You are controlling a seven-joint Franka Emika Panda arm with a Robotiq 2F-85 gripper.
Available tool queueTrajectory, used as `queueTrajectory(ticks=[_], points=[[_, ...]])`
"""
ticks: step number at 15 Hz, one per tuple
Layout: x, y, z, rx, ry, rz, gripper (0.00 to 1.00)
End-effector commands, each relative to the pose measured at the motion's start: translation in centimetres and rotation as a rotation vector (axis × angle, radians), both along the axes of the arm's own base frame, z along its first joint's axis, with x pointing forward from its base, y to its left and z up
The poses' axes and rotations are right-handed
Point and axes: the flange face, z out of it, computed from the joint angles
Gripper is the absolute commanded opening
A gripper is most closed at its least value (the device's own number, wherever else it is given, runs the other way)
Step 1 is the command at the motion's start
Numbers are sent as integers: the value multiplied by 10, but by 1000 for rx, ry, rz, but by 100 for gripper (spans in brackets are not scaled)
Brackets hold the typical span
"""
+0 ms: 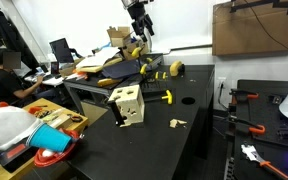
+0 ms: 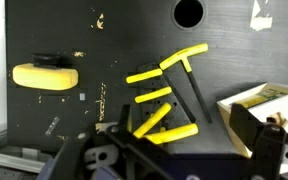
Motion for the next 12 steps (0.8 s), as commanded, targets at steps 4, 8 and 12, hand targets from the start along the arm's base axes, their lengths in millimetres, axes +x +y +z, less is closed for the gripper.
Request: queueTrajectory(ticks=[4,8,12], points=[[-61,26,64,51,31,363,100],[-93,50,98,81,79,498,100],[-121,73,125,95,99,560,100]])
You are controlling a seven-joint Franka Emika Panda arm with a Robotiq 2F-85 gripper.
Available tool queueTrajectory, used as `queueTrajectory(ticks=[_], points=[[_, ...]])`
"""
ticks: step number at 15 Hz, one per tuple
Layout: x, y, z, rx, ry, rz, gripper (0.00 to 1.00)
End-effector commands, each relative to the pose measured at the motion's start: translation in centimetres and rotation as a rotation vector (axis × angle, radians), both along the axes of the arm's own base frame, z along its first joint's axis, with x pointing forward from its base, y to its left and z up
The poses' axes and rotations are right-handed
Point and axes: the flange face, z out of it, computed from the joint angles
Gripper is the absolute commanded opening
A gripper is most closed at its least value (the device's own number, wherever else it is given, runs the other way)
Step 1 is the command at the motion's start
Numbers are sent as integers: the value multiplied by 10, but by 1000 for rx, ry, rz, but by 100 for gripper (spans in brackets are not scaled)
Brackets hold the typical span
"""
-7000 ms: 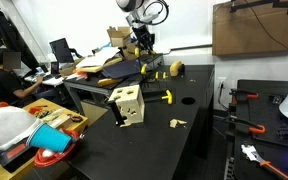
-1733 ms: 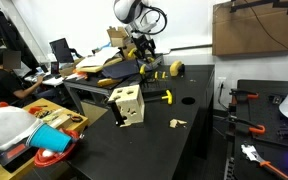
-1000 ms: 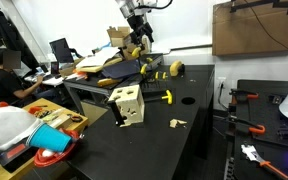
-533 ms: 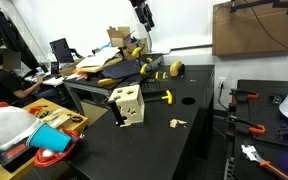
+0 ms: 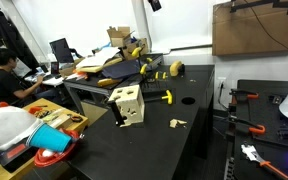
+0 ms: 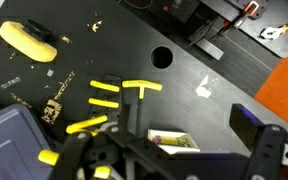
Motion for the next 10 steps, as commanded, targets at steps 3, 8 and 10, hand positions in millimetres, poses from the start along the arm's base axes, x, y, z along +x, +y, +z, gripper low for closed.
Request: queueTrajectory(ticks=[3,8,10], points=[[-44,31,31,-4,22,78,100],[-67,57,44,-28,38,109,100],[-73,65,47,-27,47,130,100]])
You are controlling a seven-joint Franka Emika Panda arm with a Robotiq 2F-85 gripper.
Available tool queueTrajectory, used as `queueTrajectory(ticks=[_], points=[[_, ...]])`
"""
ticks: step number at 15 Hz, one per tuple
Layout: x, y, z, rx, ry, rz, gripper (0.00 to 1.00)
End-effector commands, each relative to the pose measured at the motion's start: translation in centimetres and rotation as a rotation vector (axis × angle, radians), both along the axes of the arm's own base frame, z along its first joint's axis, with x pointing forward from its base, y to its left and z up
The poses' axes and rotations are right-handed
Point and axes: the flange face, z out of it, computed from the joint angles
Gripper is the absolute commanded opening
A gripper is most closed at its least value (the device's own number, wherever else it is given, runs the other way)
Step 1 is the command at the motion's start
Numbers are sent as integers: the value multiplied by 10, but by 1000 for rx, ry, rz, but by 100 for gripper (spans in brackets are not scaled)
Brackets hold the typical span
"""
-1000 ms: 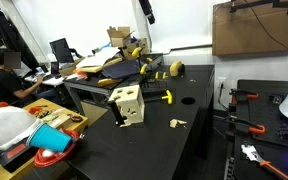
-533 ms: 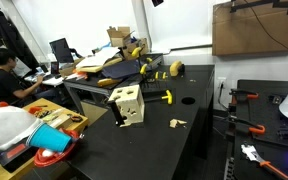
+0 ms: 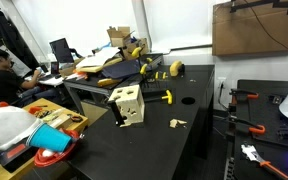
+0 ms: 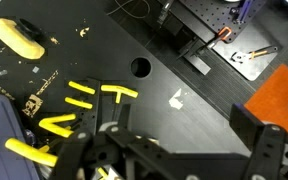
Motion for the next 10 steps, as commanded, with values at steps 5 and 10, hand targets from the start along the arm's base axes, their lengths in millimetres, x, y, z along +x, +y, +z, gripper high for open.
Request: queueTrajectory(ticks=[5,10], points=[[-11,16,3,3,9,34,100],[-9,17,0,3,15,35,100]])
